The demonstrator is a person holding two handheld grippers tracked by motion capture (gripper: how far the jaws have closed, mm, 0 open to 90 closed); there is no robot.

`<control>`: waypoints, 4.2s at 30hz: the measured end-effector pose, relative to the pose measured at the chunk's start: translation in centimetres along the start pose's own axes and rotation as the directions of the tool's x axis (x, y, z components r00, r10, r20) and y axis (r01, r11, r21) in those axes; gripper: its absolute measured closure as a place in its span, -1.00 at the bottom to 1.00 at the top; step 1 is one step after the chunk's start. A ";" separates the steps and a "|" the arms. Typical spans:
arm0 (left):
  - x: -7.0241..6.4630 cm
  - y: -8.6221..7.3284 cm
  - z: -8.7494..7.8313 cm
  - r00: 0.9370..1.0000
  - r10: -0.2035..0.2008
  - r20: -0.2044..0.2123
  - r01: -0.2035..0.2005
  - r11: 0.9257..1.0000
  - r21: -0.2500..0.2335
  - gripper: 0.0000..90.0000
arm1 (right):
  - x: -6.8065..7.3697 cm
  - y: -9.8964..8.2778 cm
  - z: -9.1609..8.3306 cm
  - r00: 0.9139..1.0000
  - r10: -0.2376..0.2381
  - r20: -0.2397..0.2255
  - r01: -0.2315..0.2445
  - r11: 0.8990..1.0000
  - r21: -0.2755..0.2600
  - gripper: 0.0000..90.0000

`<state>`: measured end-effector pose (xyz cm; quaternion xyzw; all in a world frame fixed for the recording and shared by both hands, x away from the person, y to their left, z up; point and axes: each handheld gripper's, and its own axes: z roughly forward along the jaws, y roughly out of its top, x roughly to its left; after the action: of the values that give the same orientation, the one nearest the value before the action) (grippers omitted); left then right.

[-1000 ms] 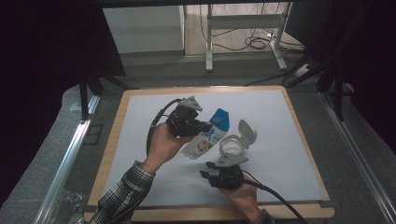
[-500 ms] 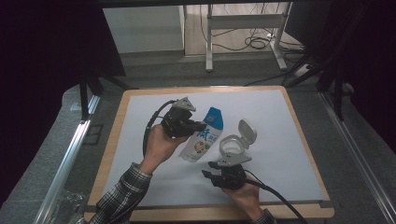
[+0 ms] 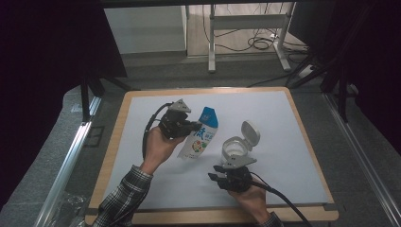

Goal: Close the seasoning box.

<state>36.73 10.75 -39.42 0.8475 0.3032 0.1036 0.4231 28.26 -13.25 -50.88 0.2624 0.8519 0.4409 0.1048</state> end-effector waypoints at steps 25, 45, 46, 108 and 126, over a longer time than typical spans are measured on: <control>2.2 -4.0 -0.6 0.998 -0.061 -0.018 0.060 0.997 -0.056 0.98 | -0.9 -0.8 -0.8 0.999 0.027 -0.019 -0.026 0.999 0.030 0.57; 2.2 -8.9 -2.8 0.994 -0.104 -0.035 0.098 0.985 -0.139 0.88 | -1.4 -1.7 -1.6 0.999 0.030 -0.036 -0.028 0.999 0.038 0.92; 2.3 -9.2 -2.9 0.994 -0.107 -0.037 0.101 0.985 -0.140 0.88 | -1.4 -1.7 -1.7 0.999 0.028 -0.034 -0.026 0.999 0.037 0.93; 0.1 -19.5 -0.8 0.953 -0.195 -0.231 0.214 0.975 0.058 -0.88 | -7.0 -2.4 -8.2 0.976 0.121 0.180 -0.119 0.993 -0.018 0.94; -0.3 -20.6 -0.2 0.946 -0.177 -0.270 0.204 0.976 0.074 -0.87 | -9.2 -0.7 -9.3 0.967 0.146 0.207 -0.140 0.989 -0.046 0.94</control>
<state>27.64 20.17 -55.32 0.8133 0.4418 0.1576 0.3443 31.93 -25.09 -46.46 0.3665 0.8082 0.4301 0.1661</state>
